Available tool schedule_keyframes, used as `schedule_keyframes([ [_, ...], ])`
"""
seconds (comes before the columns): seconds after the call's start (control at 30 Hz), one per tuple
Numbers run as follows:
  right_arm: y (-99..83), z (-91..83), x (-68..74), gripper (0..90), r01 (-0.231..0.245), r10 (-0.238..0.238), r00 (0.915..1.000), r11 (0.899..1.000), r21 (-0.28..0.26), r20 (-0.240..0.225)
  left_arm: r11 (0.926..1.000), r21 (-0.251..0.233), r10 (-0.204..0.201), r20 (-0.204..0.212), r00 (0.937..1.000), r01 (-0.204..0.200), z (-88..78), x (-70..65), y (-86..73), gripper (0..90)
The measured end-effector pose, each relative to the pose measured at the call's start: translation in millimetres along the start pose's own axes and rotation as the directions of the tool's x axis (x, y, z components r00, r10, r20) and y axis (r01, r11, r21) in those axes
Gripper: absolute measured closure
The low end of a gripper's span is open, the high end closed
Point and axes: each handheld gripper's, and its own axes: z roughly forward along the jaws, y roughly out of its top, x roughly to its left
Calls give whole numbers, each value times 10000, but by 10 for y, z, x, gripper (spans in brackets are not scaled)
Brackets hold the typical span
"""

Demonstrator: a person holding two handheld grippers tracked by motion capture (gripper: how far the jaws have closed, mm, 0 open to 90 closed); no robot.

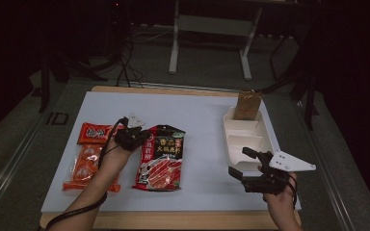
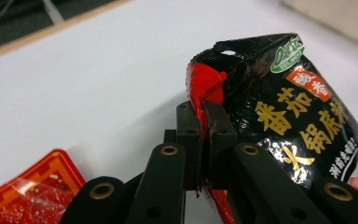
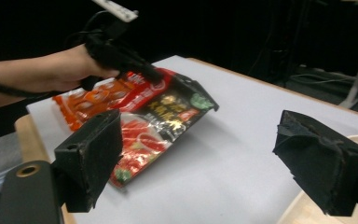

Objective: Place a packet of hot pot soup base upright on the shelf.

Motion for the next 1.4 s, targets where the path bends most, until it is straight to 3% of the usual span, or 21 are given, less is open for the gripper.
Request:
schedule_keyframes([
  [0.13, 23, -6, -9, 148, -170, 172, 9997, 9998, -133, 161, 9995, -253, 187, -116, 9998, -190, -96, -75, 27, 878],
  [0.3, 43, 14, -4, 147, -525, 525, 9986, 9986, -102, 33, 9969, -596, 518, -25, 9987, -519, -189, -151, 68, 878],
  [0.57, 47, 80, 44, 106, -206, 203, 9997, 9995, 219, 116, 9908, -1136, 754, 130, 9971, -735, -320, -270, 100, 880],
  [0.73, 63, 109, 46, 106, -307, 305, 9995, 9989, 365, 49, 9803, -1548, 1279, 233, 9915, -1228, -458, -390, 149, 883],
  [0.83, 82, 119, 30, 106, -460, 462, 9989, 9982, 396, -35, 9762, -1737, 1392, 432, 9893, -1297, -555, -475, 207, 883],
  [1.07, 125, 159, 16, 111, -523, 527, 9986, 9979, 385, -89, 9529, -2388, 1981, 230, 9799, -1871, -723, -633, 284, 886],
  [1.13, 130, 169, 19, 115, -450, 455, 9989, 9981, 413, -110, 9492, -2515, 1994, 163, 9798, -1890, -739, -644, 284, 886],
  [1.17, 134, 177, 22, 115, -417, 423, 9990, 9982, 439, -131, 9410, -2841, 1956, 139, 9806, -1837, -779, -644, 299, 886],
  [1.33, 221, 274, 26, 171, -464, 483, 9978, 9980, 418, -447, 9350, -3247, 1696, 568, 9839, -1424, -834, -619, 353, 886],
  [1.37, 235, 293, 28, 181, -439, 460, 9976, 9981, 423, -517, 9273, -3450, 1749, 565, 9830, -1452, -854, -636, 364, 886],
  [1.4, 235, 293, 28, 181, -439, 460, 9976, 9981, 423, -517, 9273, -3450, 1749, 565, 9830, -1452, -854, -636, 364, 886],
])
